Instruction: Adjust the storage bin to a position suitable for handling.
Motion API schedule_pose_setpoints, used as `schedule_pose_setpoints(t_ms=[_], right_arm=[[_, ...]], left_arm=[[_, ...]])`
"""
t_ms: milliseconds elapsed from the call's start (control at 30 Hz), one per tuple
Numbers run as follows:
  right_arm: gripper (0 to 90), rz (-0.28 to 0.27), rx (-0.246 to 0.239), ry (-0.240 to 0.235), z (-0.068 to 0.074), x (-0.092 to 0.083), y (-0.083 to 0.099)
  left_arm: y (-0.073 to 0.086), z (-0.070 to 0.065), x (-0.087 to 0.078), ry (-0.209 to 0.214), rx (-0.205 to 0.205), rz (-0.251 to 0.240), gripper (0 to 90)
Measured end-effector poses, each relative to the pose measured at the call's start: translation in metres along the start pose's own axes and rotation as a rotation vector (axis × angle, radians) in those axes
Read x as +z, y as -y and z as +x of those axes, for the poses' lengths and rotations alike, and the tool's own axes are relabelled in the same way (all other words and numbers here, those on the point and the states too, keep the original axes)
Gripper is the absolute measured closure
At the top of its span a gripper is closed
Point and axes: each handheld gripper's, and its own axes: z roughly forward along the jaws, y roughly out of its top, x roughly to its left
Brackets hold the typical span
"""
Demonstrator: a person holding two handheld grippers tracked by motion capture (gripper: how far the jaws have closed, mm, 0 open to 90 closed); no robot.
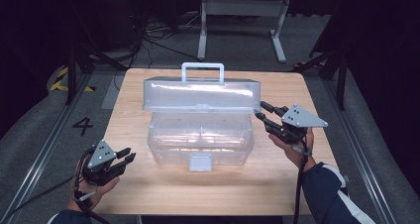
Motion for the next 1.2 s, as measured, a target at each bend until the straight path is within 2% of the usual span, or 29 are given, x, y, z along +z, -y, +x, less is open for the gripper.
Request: schedule_pose_setpoints(t_ms=[100,167,300,400,600,767,800,867,900,967,1033,1100,1167,1200], right_arm=[[66.5,-0.005,-0.006,0.018,-0.001,0.003,-0.003],[66.3,-0.01,0.002,0.025,-0.003,0.005,-0.004],[65.8,-0.024,0.024,0.036,-0.005,0.009,-0.006],[66.2,-0.031,0.026,0.055,-0.006,0.012,-0.008],[67.4,-0.037,0.03,0.083,-0.007,0.015,-0.012],[68.9,-0.042,0.028,0.112,-0.01,0.02,-0.018],[69.5,-0.041,0.025,0.118,-0.01,0.021,-0.019],[71.3,-0.048,0.021,0.135,-0.012,0.023,-0.021],[72.4,-0.046,0.017,0.139,-0.013,0.024,-0.022],[73.1,-0.048,0.021,0.147,-0.014,0.025,-0.023],[74.4,-0.049,0.022,0.156,-0.015,0.027,-0.025],[77.5,-0.045,0.014,0.168,-0.018,0.03,-0.027],[80.9,-0.043,0.013,0.176,-0.019,0.031,-0.028],[81.8,-0.045,0.01,0.178,-0.02,0.031,-0.028]], left_arm=[[0.01,-0.001,0.006,-0.009,0.013,0.042,69.6],[0.016,-0.002,0.01,0.0,0.018,0.072,68.3],[0.023,-0.003,0.017,-0.005,0.021,0.099,64.5],[0.027,-0.002,0.021,0.01,0.015,0.122,61.3],[0.033,-0.002,0.028,0.041,0.023,0.137,56.0],[0.038,-0.002,0.035,0.083,-0.023,0.151,51.4],[0.039,0.0,0.036,0.09,-0.005,0.147,50.7],[0.041,-0.002,0.038,0.105,-0.036,0.159,49.5],[0.042,-0.001,0.039,0.105,-0.031,0.17,49.4],[0.043,-0.001,0.039,0.109,-0.03,0.163,49.1],[0.042,0.003,0.038,0.098,0.002,0.168,49.0],[0.046,0.006,0.037,0.116,-0.035,0.155,49.1],[0.047,0.008,0.038,0.117,-0.013,0.14,49.1],[0.047,0.007,0.038,0.119,-0.015,0.138,48.8]])
